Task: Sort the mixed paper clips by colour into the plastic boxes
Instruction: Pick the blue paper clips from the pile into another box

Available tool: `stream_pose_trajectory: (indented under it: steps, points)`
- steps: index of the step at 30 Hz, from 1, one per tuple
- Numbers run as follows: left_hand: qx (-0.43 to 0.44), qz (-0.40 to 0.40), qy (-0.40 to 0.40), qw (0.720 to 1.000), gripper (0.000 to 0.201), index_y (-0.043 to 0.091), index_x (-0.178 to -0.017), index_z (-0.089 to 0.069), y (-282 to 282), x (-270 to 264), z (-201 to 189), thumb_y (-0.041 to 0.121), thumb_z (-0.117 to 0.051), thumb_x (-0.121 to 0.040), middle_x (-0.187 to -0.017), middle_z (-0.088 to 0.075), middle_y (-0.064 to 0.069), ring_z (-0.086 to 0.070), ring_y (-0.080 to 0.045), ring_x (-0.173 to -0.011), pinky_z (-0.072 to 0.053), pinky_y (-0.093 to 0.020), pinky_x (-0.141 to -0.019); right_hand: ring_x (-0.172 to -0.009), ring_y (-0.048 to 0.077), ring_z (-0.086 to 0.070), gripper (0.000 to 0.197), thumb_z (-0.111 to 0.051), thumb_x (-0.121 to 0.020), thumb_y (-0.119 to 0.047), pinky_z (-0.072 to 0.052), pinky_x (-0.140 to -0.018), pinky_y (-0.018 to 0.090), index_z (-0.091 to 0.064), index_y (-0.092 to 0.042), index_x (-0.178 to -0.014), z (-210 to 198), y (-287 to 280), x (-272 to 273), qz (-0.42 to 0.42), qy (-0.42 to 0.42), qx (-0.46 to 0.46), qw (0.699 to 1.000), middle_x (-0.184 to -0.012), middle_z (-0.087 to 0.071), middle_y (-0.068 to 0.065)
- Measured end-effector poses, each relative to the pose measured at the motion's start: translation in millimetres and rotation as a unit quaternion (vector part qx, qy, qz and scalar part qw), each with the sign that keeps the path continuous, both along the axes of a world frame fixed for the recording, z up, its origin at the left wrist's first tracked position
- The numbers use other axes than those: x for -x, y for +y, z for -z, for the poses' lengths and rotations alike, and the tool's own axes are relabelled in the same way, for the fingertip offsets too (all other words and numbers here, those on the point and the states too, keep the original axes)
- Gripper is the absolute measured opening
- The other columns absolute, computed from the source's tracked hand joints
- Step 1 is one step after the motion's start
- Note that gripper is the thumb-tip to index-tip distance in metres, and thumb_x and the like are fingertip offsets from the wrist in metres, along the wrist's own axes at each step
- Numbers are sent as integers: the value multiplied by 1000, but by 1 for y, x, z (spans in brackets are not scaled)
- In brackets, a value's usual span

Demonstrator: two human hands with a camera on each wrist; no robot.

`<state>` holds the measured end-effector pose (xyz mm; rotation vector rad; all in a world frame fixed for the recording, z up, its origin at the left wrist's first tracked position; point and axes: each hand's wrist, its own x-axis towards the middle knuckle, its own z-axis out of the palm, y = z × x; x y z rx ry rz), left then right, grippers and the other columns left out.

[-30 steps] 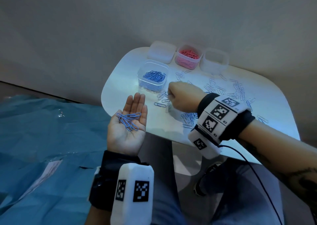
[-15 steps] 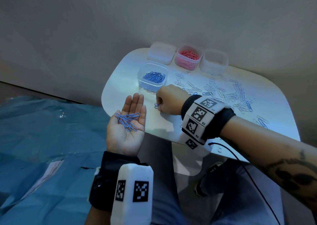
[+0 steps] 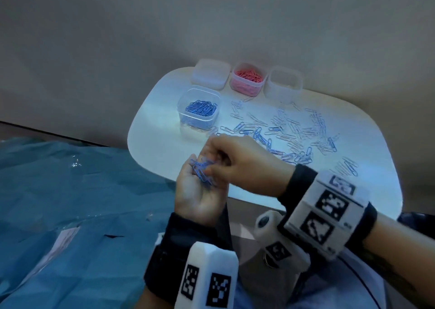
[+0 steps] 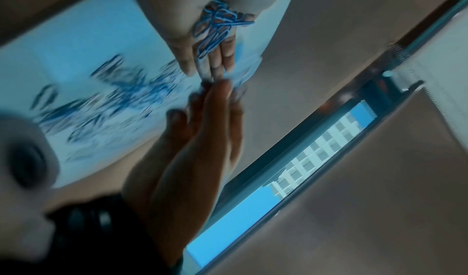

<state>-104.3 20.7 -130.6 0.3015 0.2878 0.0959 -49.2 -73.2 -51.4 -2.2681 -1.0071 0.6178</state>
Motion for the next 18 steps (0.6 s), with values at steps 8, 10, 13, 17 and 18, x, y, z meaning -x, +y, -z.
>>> stream_pose_trajectory:
  steps: [8, 10, 13, 17, 18]
  points:
    - [99, -44, 0, 994, 31, -6, -93, -72, -2, 4, -1, 11, -66, -67, -107, -68, -22, -68, -33, -96, -53, -45, -82, -64, -1, -50, 8, -68, -80, -14, -34, -62, 13, -61, -17, -76, 3, -27, -57, 130, -88, -6, 988, -74, -56, -4]
    - [85, -71, 35, 993, 30, -5, -89, -73, 9, 0, -6, 16, -54, -80, -103, -69, -20, -69, -30, -94, -52, -43, -83, -81, 14, -54, 5, -64, -83, -15, -37, -72, 22, -66, -13, -87, 13, -17, -75, 110, -132, 75, 982, -82, -56, -4]
    - [64, -108, 37, 991, 59, 1, -75, -75, 18, -7, -8, 26, -25, -96, -94, -72, -13, -72, -24, -82, -54, -39, -74, -91, 22, -57, 9, -62, -84, -16, -42, -76, 26, -67, -15, -91, 23, 9, -83, 59, -149, 116, 980, -90, -59, 0]
    - [55, -102, 36, 993, 65, 0, -75, -75, 18, -12, -13, 25, -20, -99, -96, -72, -14, -72, -24, -82, -54, -39, -74, -94, 25, -59, 13, -60, -83, -12, -44, -73, 28, -64, -11, -96, 31, 30, -90, 43, -145, 178, 972, -101, -65, 7]
    - [52, -99, 42, 993, 65, 0, -75, -74, 18, -13, -14, 25, -20, -99, -95, -72, -14, -72, -24, -81, -54, -40, -74, -95, 26, -60, 13, -60, -83, -12, -47, -75, 30, -63, -9, -95, 32, 32, -92, 41, -135, 189, 972, -102, -65, 10]
